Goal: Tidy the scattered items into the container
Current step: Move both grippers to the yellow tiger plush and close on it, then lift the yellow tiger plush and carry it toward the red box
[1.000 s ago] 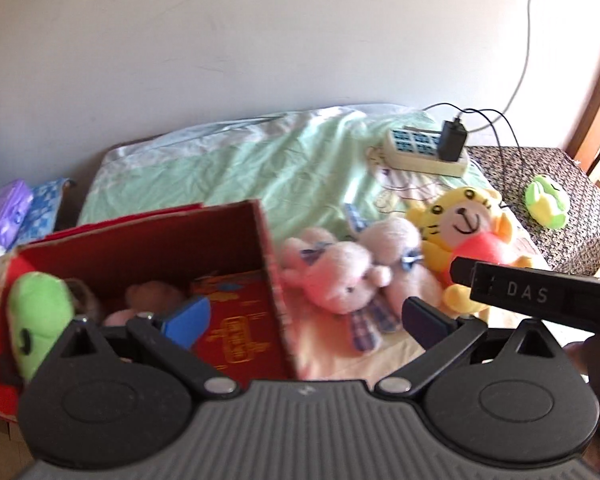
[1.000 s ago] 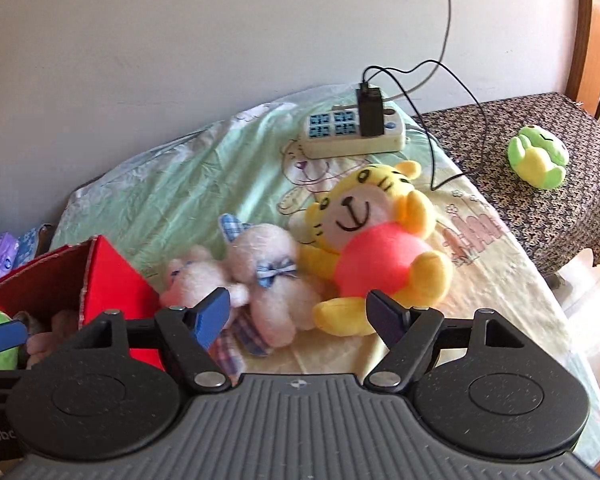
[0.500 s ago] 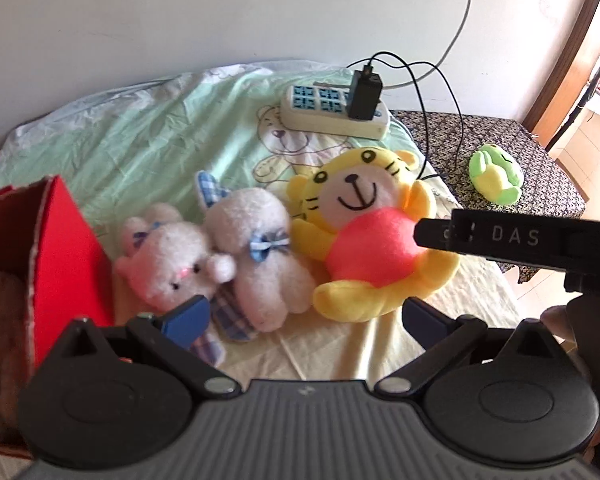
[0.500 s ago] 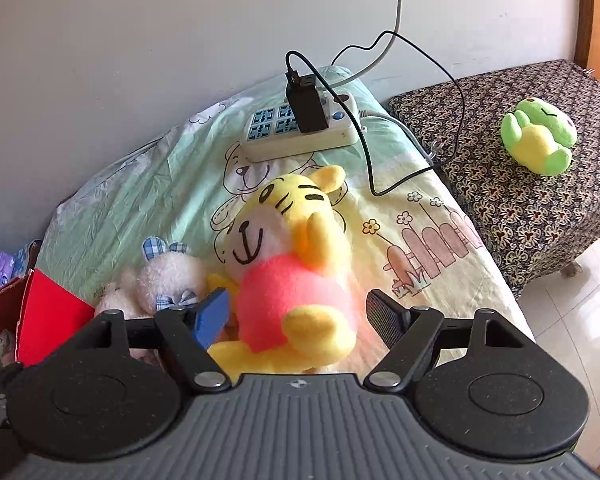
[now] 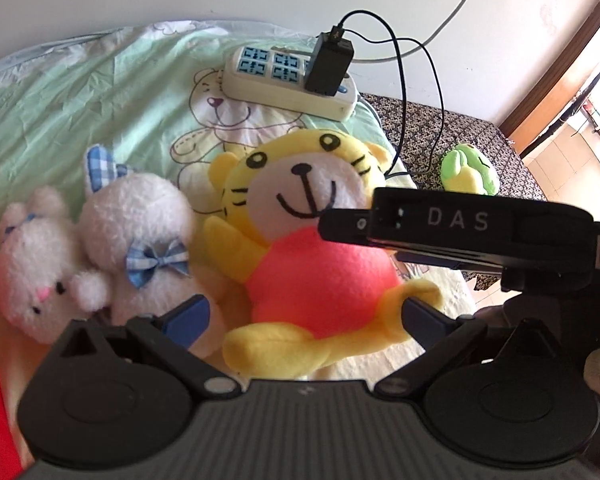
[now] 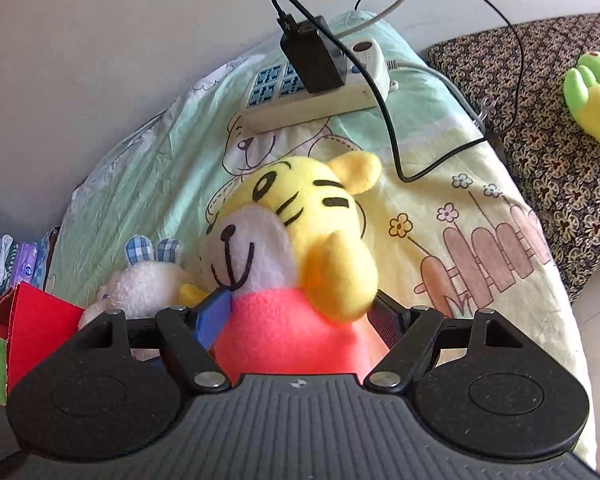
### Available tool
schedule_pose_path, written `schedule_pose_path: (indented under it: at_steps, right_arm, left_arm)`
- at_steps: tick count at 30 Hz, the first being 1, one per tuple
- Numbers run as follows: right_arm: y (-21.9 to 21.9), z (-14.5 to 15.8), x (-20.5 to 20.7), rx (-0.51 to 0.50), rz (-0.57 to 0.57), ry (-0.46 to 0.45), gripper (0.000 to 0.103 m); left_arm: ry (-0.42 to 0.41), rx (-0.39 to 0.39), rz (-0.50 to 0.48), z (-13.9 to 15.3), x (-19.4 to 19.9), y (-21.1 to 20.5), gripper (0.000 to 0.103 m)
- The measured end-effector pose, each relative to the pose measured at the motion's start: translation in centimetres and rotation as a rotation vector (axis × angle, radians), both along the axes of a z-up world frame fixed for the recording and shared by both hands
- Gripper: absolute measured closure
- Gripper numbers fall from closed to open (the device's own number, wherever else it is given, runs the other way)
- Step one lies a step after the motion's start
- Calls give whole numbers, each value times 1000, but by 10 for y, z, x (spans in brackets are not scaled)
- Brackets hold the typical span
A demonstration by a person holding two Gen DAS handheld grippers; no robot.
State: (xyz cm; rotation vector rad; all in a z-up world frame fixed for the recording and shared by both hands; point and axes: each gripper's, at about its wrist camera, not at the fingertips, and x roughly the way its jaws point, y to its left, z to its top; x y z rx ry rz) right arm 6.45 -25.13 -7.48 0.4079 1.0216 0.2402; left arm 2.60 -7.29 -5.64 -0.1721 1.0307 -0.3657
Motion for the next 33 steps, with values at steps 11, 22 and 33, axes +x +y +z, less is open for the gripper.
schedule_pose_path:
  at_steps: [11, 22, 33]
  right_arm:
    - [0, -9, 7, 94, 63, 5, 46]
    - [-11, 1, -20, 125, 69, -9, 56]
    - [-19, -6, -86, 139, 65, 99, 56]
  left_arm:
    - [82, -61, 5, -19, 21, 1, 19]
    - [59, -70, -80, -9, -5, -6, 32]
    - [69, -12, -217, -7, -74, -11, 27]
